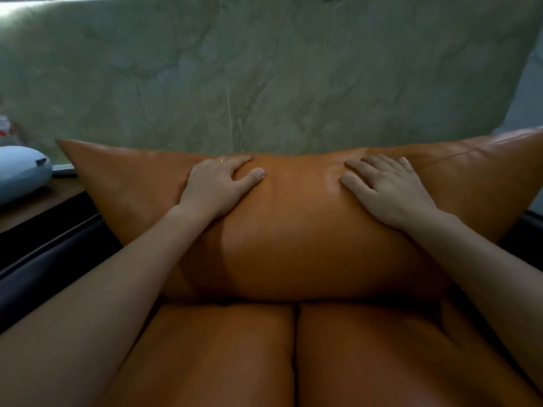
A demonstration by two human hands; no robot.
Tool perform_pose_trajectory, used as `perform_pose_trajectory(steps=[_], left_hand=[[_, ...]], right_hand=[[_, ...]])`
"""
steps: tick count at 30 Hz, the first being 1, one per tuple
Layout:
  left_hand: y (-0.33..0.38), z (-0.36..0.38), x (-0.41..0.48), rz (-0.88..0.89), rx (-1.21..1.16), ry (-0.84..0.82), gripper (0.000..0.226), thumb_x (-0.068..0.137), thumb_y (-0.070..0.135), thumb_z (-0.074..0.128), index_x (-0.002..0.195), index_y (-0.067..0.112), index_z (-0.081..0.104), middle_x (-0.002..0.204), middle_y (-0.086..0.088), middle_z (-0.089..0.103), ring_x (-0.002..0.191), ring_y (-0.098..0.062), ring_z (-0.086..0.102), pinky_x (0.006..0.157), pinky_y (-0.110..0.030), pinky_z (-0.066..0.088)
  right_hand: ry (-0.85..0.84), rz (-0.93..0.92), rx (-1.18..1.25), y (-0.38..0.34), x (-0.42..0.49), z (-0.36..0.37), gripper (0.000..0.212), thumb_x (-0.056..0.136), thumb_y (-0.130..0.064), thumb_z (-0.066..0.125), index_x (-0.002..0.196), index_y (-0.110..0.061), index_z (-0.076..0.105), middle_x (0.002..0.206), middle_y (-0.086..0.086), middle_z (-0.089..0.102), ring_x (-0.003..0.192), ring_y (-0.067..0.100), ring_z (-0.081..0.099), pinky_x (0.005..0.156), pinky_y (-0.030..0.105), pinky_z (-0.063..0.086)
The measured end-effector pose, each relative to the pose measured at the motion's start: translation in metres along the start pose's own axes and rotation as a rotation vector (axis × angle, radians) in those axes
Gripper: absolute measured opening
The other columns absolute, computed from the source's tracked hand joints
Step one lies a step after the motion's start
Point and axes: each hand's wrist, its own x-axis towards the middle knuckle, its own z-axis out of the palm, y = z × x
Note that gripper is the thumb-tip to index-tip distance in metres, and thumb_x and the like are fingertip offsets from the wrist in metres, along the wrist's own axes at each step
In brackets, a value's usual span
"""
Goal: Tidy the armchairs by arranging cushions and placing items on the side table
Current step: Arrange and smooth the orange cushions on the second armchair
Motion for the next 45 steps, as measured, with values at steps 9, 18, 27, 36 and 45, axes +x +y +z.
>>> perform_pose_trajectory(steps=[9,18,27,36,45], left_hand=[[-0.005,0.009,0.069,-0.061,0.064,-0.245,0.070,0.090,0.079,0.031,0.140,0.037,0.054,0.145,0.003,0.055,0.134,-0.024,0.049,0.108,-0.046,0.038],[0.004,-0.001,-0.020,-0.012,0.108,0.018,0.066,0.095,0.067,0.022,0.149,0.035,0.042,0.156,0.001,0.042,0.146,-0.022,0.031,0.122,-0.051,0.006],[-0.001,0.027,-0.027,-0.063,0.130,0.133,0.059,0.099,0.055,0.024,0.150,0.032,0.042,0.157,-0.004,0.040,0.148,-0.031,0.029,0.122,-0.054,0.003],[0.002,0.009,-0.078,-0.069,0.065,0.134,0.060,0.099,0.058,0.028,0.151,0.032,0.041,0.163,-0.009,0.027,0.152,-0.028,0.021,0.123,-0.054,0.002],[-0.035,-0.005,-0.025,-0.314,0.199,0.223,0.075,0.087,0.082,0.024,0.149,0.042,0.038,0.167,-0.010,0.012,0.153,-0.037,0.000,0.113,-0.073,-0.003]], right_hand=[[-0.156,0.081,-0.024,-0.003,0.077,-0.001,0.062,0.097,-0.066,0.017,0.149,-0.041,0.041,0.155,0.005,0.043,0.142,0.029,0.036,0.120,0.049,0.016],[-0.168,0.064,-0.006,-0.005,0.053,-0.005,0.059,0.098,-0.063,0.019,0.149,-0.040,0.039,0.157,-0.002,0.040,0.146,0.022,0.031,0.121,0.048,0.013],[0.275,0.045,-0.003,-0.037,-0.051,0.029,0.063,0.096,-0.058,0.030,0.153,-0.031,0.038,0.161,0.005,0.035,0.152,0.028,0.021,0.123,0.051,-0.002],[0.248,0.098,-0.060,-0.036,-0.071,0.027,0.067,0.092,-0.065,0.031,0.152,-0.037,0.037,0.164,0.008,0.027,0.154,0.033,0.011,0.120,0.065,0.000],[0.251,0.430,0.013,0.018,-0.017,0.009,0.079,0.081,-0.088,0.025,0.151,-0.051,0.026,0.168,0.011,0.001,0.152,0.043,-0.010,0.103,0.084,0.001]])
